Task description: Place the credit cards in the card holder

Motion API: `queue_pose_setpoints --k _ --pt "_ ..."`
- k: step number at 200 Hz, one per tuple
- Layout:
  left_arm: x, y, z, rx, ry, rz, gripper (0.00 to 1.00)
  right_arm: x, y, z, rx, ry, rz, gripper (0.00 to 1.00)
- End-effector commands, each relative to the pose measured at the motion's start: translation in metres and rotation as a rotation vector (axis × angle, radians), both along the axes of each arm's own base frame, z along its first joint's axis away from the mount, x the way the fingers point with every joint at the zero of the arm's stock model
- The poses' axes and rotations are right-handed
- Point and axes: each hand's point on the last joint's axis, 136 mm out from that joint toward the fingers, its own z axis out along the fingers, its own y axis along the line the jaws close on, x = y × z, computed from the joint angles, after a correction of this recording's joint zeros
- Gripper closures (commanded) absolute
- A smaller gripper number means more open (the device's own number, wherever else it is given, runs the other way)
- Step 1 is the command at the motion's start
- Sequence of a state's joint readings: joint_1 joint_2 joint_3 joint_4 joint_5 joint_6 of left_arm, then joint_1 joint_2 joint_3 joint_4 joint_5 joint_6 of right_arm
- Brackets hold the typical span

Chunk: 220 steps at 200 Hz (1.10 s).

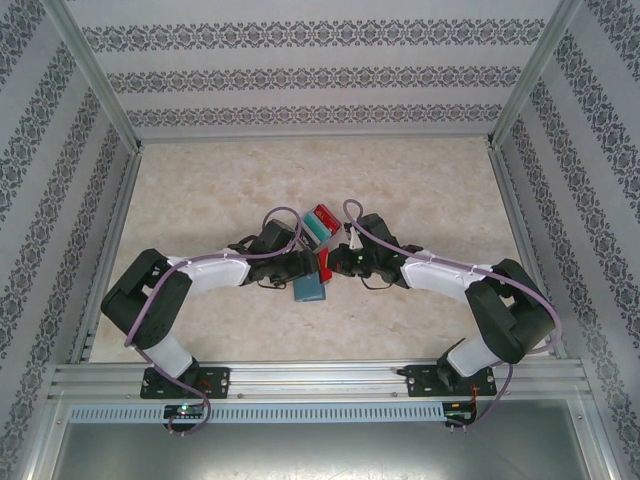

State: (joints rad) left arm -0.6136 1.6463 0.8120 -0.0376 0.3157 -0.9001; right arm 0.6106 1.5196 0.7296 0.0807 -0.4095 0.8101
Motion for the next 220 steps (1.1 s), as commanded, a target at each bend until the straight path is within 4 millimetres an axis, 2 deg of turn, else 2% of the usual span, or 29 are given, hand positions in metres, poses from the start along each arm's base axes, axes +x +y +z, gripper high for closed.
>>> queue_pose_setpoints --k 1,22,59,98,136,162,183,205,220 --pt "0.002 -0.006 0.015 -0.019 -0.053 -0.033 0.27 0.003 0.014 0.012 0.085 0.011 0.027 1.0" --pt "0.002 -0.012 0.021 -0.06 -0.074 -0.049 0.22 0.005 0.015 0.01 0.114 0.024 -0.002 1.0" --pt "0.002 -0.005 0.025 -0.033 -0.094 -0.037 0.14 0.012 0.007 0.015 0.191 0.026 -0.066 1.0" --pt "0.001 0.01 0.027 0.045 -0.111 -0.028 0.05 0.011 0.012 0.022 0.225 0.024 -0.026 1.0" --pt "0.001 0.032 0.042 0.092 -0.166 0.041 0.0 0.011 0.022 0.013 0.26 0.075 0.001 1.0" --pt "-0.004 0.035 0.044 0.118 -0.154 0.01 0.1 0.013 0.027 0.011 0.268 0.084 0.007 1.0" --pt "-0.016 0.044 0.036 0.17 -0.115 -0.012 0.15 0.014 0.032 0.01 0.274 0.086 0.017 1.0" --pt "-0.023 0.051 0.036 0.165 -0.114 0.01 0.19 0.013 0.021 0.005 0.208 0.064 -0.029 1.0" --pt "-0.027 0.054 0.033 0.161 -0.102 0.019 0.37 0.01 0.008 -0.006 0.089 0.055 -0.045 1.0"
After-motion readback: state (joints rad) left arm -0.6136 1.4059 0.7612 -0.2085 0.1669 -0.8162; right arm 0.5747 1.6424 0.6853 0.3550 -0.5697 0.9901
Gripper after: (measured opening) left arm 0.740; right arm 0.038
